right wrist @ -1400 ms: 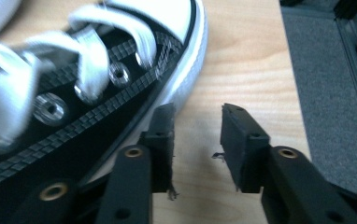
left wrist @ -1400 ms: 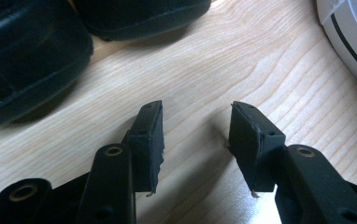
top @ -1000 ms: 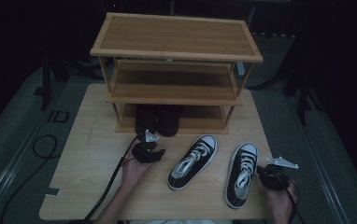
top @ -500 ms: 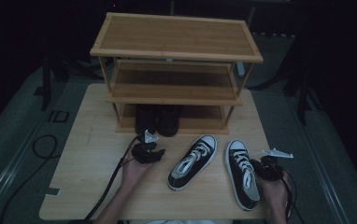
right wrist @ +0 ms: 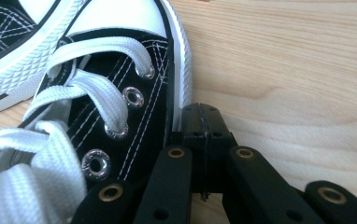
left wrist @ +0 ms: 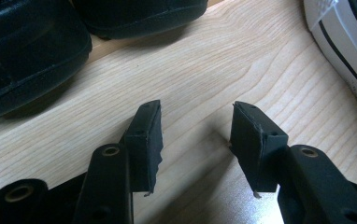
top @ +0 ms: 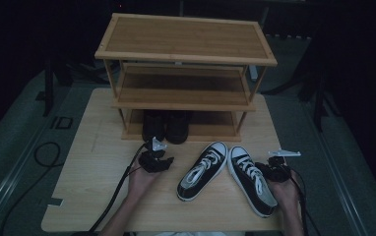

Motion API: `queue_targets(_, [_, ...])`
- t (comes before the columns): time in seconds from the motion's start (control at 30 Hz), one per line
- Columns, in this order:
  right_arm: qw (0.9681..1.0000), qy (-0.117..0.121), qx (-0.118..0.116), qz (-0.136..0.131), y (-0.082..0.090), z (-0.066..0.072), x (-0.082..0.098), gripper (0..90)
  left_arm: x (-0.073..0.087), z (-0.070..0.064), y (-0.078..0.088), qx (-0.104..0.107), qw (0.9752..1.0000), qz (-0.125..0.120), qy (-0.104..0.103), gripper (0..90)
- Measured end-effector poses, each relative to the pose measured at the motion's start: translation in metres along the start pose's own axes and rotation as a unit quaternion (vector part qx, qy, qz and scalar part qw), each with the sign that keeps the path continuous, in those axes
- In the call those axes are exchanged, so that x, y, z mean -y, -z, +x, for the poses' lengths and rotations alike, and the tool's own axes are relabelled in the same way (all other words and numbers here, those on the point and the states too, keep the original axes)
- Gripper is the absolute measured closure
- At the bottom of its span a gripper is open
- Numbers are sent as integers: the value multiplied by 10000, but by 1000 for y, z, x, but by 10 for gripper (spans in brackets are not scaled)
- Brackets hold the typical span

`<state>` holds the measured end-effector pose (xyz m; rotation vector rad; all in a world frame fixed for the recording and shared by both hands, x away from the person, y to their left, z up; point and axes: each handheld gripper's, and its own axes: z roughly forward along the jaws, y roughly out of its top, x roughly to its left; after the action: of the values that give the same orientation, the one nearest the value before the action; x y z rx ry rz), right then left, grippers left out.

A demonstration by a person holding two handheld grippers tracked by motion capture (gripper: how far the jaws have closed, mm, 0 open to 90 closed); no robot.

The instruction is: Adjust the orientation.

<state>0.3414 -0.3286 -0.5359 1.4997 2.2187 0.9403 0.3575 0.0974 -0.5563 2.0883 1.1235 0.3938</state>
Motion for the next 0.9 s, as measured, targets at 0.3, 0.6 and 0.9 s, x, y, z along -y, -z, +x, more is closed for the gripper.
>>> queue_targets(0.3, [9987, 457, 83, 199, -4, 4, -12, 900, 0, -1, 0, -25, 10000, -18, -40, 539])
queue_targets(0.6, [9991, 370, 195, 35, 14, 3, -10, 871, 2, -1, -1, -42, 9999, -65, -108, 531])
queue_targets(0.9, [9993, 276, 208, -134, 33, 5, -8, 838, 3, -4, -1, -112, 9997, -94, -201, 516])
